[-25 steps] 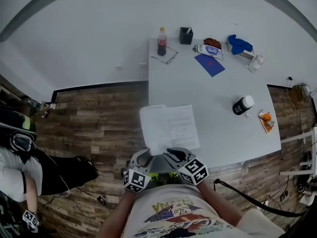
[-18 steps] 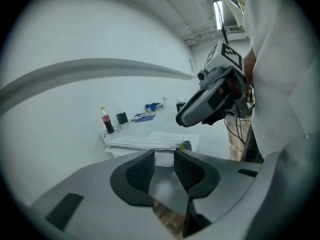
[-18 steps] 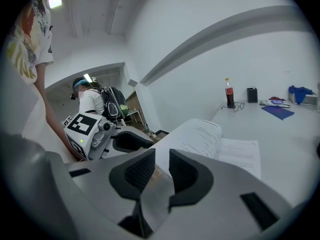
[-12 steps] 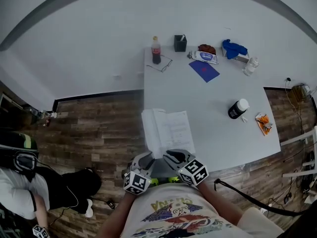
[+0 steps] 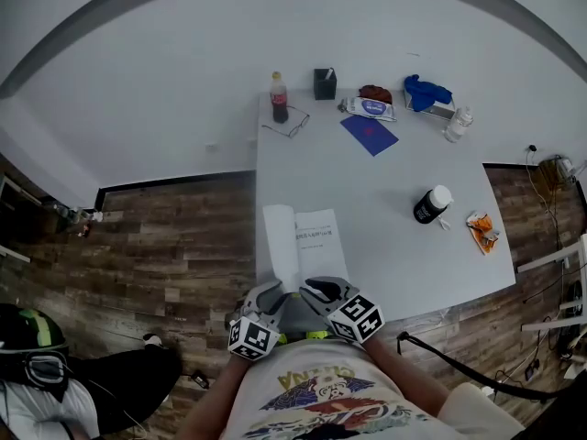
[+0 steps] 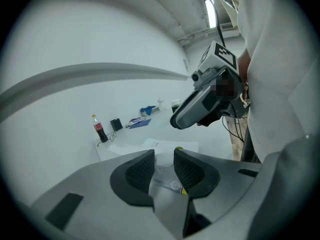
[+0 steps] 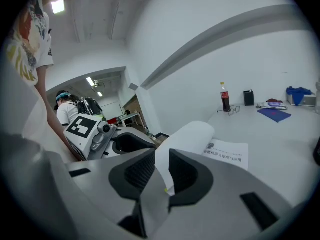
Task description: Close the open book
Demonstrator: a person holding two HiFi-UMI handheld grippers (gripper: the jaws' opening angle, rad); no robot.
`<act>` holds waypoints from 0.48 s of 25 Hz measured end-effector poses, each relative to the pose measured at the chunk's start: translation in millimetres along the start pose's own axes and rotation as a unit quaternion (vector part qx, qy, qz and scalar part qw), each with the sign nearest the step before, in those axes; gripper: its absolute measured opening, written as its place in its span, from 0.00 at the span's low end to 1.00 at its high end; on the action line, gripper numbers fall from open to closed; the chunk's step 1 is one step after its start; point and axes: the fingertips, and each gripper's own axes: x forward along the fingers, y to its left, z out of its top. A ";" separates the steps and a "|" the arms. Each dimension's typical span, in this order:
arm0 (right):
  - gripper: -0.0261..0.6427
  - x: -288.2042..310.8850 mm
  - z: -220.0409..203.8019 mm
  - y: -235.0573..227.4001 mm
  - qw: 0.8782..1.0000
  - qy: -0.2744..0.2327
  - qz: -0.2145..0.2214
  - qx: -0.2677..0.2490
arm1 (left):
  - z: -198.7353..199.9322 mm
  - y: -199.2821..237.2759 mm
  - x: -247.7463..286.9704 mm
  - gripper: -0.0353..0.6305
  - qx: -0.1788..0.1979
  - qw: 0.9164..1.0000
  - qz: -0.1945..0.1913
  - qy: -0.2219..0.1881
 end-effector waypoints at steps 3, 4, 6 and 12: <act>0.17 -5.5 0.3 -9.3 1.000 -0.001 -0.001 0.001 | 6.9 -3.3 10.5 0.23 0.005 1.000 -0.004 -0.001; 0.17 -7.5 0.2 -11.8 1.000 -0.001 -0.001 0.001 | 9.0 -4.7 13.4 0.23 0.007 1.000 -0.005 -0.001; 0.17 -11.4 -0.5 -16.6 1.000 -0.002 -0.003 0.002 | 12.6 -7.9 19.0 0.23 0.010 1.000 -0.008 -0.002; 0.17 -17.8 -1.4 -32.1 1.000 -0.008 -0.010 0.002 | 24.3 -14.4 34.5 0.23 0.017 0.999 -0.024 -0.013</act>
